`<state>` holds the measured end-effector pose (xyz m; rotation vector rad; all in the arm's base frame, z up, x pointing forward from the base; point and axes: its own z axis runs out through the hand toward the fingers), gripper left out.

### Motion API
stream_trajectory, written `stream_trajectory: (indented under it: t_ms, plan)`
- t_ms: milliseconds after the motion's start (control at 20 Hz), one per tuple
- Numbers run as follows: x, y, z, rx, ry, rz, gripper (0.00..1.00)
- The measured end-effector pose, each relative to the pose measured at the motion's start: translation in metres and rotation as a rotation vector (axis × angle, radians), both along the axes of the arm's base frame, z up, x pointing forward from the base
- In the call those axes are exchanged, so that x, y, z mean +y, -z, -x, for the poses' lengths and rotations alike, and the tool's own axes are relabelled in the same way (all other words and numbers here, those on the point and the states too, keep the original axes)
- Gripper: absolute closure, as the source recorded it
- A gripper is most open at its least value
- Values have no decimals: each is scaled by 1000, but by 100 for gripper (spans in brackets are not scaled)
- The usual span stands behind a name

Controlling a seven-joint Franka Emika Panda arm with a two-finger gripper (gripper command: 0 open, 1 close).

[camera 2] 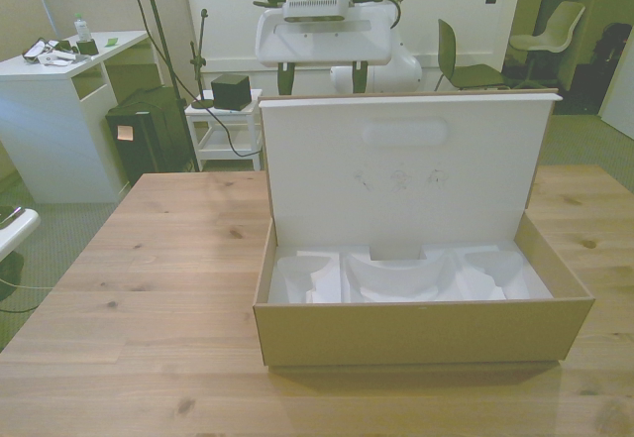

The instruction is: Close the box

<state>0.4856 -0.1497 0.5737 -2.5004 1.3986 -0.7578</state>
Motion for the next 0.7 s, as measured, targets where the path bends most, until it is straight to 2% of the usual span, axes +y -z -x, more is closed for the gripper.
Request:
stream_trajectory:
  t_ms: [100, 250, 500, 700]
  plan:
    - [-7, 3, -22, 16, 0, -19, 0]
    - [10, -3, -37, 68, -58, -63, 0]
    - [34, -28, -22, 187, -117, -107, 0]
    - [47, -22, -17, 280, -147, -130, 0]
